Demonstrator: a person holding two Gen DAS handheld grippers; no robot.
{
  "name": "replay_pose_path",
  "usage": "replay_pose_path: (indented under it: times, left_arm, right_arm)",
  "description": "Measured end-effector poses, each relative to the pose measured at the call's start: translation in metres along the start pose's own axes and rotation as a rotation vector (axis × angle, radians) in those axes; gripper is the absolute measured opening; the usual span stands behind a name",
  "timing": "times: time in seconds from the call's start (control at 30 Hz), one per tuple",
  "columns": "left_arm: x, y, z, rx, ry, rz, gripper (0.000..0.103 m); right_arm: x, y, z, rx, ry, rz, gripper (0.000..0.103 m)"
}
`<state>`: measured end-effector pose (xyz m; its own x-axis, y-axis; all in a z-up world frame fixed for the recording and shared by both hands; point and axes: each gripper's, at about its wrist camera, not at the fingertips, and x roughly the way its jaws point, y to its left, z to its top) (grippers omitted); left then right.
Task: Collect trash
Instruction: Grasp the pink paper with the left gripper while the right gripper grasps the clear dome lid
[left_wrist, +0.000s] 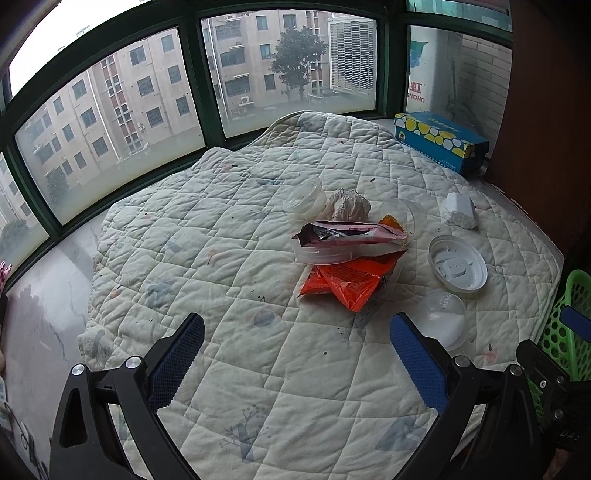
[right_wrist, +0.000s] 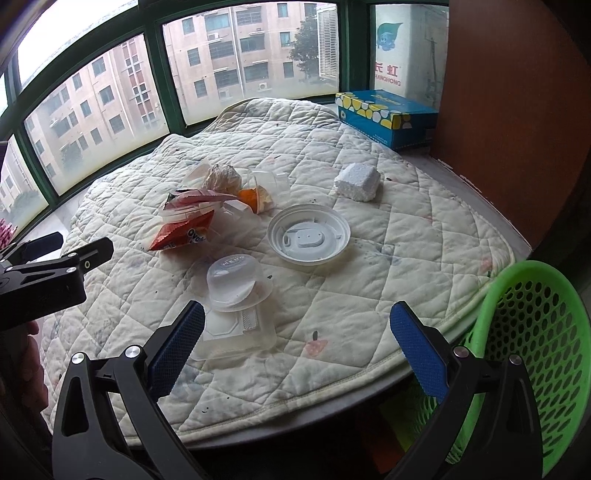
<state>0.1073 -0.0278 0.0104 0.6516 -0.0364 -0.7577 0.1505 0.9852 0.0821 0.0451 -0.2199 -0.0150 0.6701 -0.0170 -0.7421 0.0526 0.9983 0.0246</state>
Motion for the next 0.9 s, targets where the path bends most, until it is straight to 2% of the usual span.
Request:
replay_pose_path:
  times: [0.27,0.47,0.57,0.77,0.9]
  left_arm:
    - [0.025,0.012,0.02,0.043,0.015,-0.014,0.097]
    - [0.046,0.017,0.033,0.092,0.026,-0.059,0.097]
    - [0.055,0.018,0.039,0.126,0.03,-0.095,0.097]
    - [0.064,0.014,0.049,0.207,0.033,-0.202,0.097]
    - [0.069,0.001,0.055,0.305,0.012,-0.251,0.097]
  right_arm:
    - [0.034,0.022,0.012,-0.034,0.046,0.022,0.096]
    - [0.066,0.041,0.017,-0.065,0.094,0.022,0.09]
    - [0.082,0.047,0.018,-0.075,0.113,0.008,0.086]
    - [0.101,0.056,0.015,-0.082,0.165,-0.009,0.063]
    - [0.098,0.055,0.014,-0.072,0.161,-0.019,0.063]
